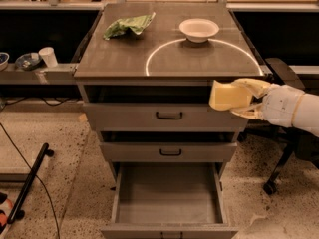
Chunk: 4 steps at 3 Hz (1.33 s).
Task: Pick sponge from bottom drawer and place on counter
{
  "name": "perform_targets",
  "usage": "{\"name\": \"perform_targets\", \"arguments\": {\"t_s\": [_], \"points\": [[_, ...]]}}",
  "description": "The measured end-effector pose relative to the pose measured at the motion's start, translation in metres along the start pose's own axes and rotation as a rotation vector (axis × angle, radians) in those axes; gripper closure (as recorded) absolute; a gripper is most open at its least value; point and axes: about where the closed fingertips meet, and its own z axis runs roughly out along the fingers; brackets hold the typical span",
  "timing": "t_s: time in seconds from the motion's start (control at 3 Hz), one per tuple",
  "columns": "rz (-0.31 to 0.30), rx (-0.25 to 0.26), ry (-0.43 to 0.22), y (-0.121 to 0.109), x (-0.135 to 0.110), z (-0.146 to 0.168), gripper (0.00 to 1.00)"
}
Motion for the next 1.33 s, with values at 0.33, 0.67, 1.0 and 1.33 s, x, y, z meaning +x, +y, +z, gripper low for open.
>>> {"name": "perform_targets", "arguments": {"t_s": [0.33,0.67,1.0,1.33], "points": [[0.001,0.0,-0.001,0.0,0.0,0.0,1.0],[-0.019,-0.034,0.031,-0.029,0.009,0.031,1.0],[-0.009,-0.072,0.055,-0.065,0.018,0.078,1.0],[0.056,-0.084,0.095,-0.083,0.032,0.112,1.0]]}}
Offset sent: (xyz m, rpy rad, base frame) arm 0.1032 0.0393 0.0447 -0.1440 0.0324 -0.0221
